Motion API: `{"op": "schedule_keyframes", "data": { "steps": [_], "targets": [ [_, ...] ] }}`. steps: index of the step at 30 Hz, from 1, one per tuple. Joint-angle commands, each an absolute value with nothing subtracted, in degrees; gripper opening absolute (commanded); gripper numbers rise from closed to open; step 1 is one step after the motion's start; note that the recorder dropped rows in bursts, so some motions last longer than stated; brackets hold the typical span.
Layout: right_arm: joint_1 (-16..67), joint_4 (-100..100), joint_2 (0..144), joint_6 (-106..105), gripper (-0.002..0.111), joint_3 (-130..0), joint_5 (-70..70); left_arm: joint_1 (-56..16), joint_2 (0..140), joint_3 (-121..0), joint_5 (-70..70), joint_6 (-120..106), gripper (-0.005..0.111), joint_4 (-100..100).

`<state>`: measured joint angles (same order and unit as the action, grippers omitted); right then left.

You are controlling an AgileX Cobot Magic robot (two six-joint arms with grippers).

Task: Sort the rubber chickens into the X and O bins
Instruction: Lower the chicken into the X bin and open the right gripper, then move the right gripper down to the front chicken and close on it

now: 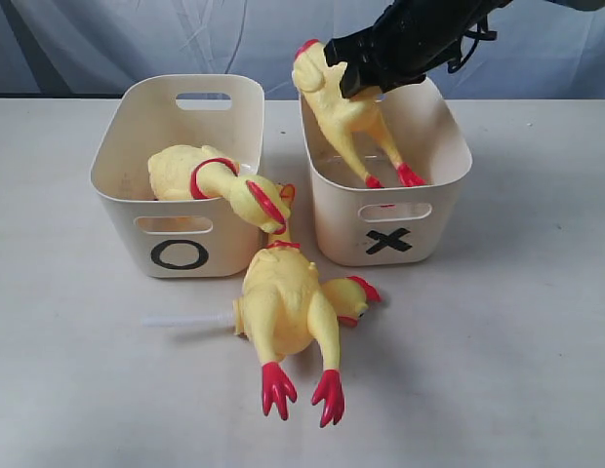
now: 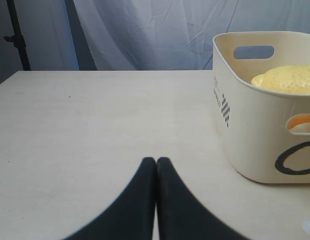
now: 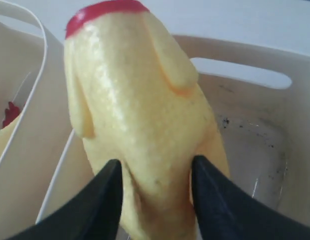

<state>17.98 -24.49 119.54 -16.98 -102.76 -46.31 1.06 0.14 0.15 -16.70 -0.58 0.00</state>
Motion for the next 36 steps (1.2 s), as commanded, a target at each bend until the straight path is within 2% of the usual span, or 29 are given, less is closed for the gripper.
{"op": "schedule_keyframes", "data": {
  "steps": [1, 9, 16, 25, 33, 36],
  "targets": [
    [17.66, -24.45, 118.86, -16.89, 0.045, -103.18, -46.21, 1.13, 0.0, 0.0, -16.26, -0.55, 0.0, 0.0],
    [17.76, -20.87, 114.62, -17.53, 0.045, -103.18, -49.8, 1.13, 0.0, 0.0, -16.26, -0.55, 0.0, 0.0],
    [18.0, -23.81, 107.47, -20.94, 0.045, -102.2, -63.71, 1.13, 0.0, 0.0, -16.26, -0.55, 0.0, 0.0],
    [21.16, -28.54, 100.83, -25.1, 0.045, -84.47, -69.96, 1.13, 0.0, 0.0, -16.26, -0.55, 0.0, 0.0],
    [26.41, -28.79, 96.71, -27.17, 0.045, -71.66, -69.96, 1.13, 0.0, 0.0, -16.26, -0.55, 0.0, 0.0],
    [27.64, -29.96, 96.71, -27.17, 0.053, -68.81, -69.96, 1.13, 0.0, 0.0, -16.26, -0.55, 0.0, 0.0]
  ]
}}
